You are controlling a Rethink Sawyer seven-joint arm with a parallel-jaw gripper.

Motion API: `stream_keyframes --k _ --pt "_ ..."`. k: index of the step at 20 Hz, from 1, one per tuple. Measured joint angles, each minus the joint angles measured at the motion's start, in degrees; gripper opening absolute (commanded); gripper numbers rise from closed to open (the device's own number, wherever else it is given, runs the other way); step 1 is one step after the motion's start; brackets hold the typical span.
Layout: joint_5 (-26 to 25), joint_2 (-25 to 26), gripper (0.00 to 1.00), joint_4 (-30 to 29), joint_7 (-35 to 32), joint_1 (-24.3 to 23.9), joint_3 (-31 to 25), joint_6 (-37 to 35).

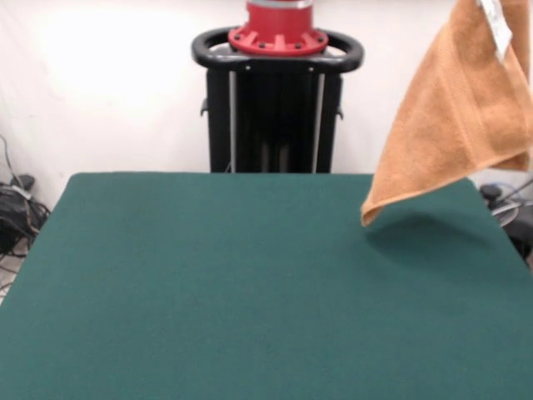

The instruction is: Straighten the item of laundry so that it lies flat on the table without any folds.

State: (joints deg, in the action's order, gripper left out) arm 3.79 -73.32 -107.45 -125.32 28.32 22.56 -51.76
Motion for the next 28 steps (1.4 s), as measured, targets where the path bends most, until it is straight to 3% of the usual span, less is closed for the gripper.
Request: stream_keyframes --k 13,20,28 --pt "0.0 0.0 0.0 2.2 -0.9 3.5 0.0 -2.8" --pt "0.0 0.0 0.0 4.2 -6.3 6.8 0.0 -5.7" --pt "0.0 0.0 0.0 5.1 -10.0 6.6 0.0 -6.4"
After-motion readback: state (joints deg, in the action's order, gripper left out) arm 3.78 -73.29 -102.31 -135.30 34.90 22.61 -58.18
